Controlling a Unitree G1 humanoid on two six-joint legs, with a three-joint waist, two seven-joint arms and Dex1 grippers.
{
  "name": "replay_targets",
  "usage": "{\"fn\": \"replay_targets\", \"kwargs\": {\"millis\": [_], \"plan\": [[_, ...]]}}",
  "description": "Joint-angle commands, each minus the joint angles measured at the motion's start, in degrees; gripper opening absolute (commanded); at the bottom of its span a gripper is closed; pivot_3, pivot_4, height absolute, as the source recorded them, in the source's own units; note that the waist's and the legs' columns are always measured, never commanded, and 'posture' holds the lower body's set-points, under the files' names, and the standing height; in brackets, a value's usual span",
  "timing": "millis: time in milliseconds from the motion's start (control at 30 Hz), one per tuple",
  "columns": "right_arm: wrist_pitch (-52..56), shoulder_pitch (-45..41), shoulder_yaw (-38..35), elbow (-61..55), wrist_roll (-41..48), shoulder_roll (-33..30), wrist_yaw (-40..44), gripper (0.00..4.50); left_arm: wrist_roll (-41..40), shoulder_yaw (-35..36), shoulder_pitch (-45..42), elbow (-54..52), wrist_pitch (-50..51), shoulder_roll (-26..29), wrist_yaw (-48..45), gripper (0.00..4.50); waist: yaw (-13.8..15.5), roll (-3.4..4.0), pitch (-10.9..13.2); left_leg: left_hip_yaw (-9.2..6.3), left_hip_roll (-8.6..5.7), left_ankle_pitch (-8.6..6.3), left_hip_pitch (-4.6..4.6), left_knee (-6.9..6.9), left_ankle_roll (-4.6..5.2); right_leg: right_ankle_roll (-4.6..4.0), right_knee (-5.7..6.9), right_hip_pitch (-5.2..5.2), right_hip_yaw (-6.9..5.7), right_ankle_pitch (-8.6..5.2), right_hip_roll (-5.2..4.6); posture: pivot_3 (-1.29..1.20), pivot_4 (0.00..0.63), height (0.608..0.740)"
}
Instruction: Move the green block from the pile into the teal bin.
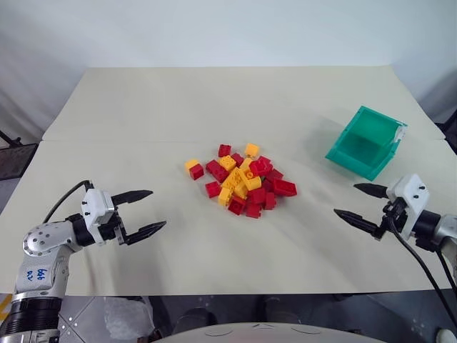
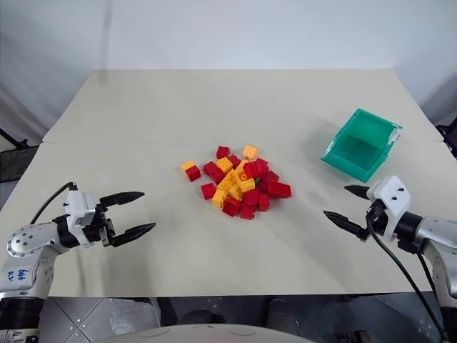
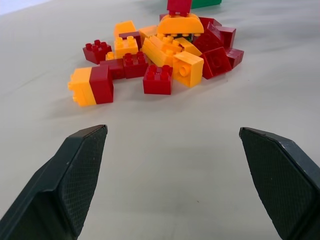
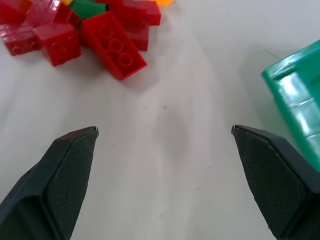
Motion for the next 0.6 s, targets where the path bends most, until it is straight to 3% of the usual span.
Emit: {"fn": "replay_targets", "kwargs": {"millis": [33,167,233,367,433,533,600], "plan": [[0.84,-0.54,-1.93,-2.33,1.03,-0.31,-1.03,4.49,-1.12,0.77,-2.59,1.09,-0.54,0.59,-0.85,4.50,0.09,0.00,0.00,0.00,0.00,0.00,0.00,0.00,0.00,0.00,0.00,0.00,-0.01,0.00,0.00,0.00,0.150,0.740],[3.32,-1.09,-1.87,-3.60,1.60,-0.13,-2.56,4.49,1.34,0.54,-3.71,0.68,2.61,0.68,4.42,4.50,0.00,0.00,0.00,0.01,-0.01,0.00,0.00,0.01,0.00,0.01,0.01,0.00,0.00,0.00,0.01,0.00,0.150,0.740],[5.35,-1.25,-1.60,-4.31,1.47,-0.33,-3.76,4.49,-1.72,0.50,-3.35,-0.81,8.11,0.94,4.13,4.50,-0.01,0.00,0.00,0.02,0.00,0.00,0.00,0.00,0.00,0.01,0.02,0.00,0.00,0.00,0.02,0.00,0.150,0.740],[14.66,-2.16,0.36,-10.40,2.29,-0.34,-8.64,4.49,-0.99,-0.03,-3.13,-2.22,9.12,0.96,4.07,4.50,-0.04,0.00,0.00,0.03,0.01,0.01,0.00,0.02,-0.01,0.01,0.03,-0.01,0.00,0.00,0.03,0.00,0.150,0.740],[19.86,-2.54,0.38,-14.97,6.72,0.98,-9.55,4.49,-0.88,-0.46,-2.71,-3.19,9.52,1.11,3.43,4.50,-0.02,0.00,0.00,0.03,0.01,0.01,0.00,0.02,-0.01,0.01,0.04,-0.01,0.02,0.00,0.03,0.00,0.150,0.740],[27.81,-5.02,2.00,-20.28,11.65,2.65,-12.52,3.91,-0.08,-0.31,-4.16,-2.21,6.04,0.19,2.98,4.50,-0.03,0.00,0.00,0.00,0.03,0.01,0.00,0.02,-0.02,0.01,0.03,-0.01,0.01,0.00,0.03,0.00,0.150,0.740],[32.47,-9.15,4.26,-24.56,15.27,6.62,-17.73,3.22,-0.54,-0.68,-4.95,-1.96,6.83,-0.01,3.10,4.50,-0.06,-0.01,0.00,-0.01,0.03,0.01,0.00,0.04,-0.02,0.01,0.03,-0.01,0.01,0.00,0.02,0.00,0.150,0.740]]}}
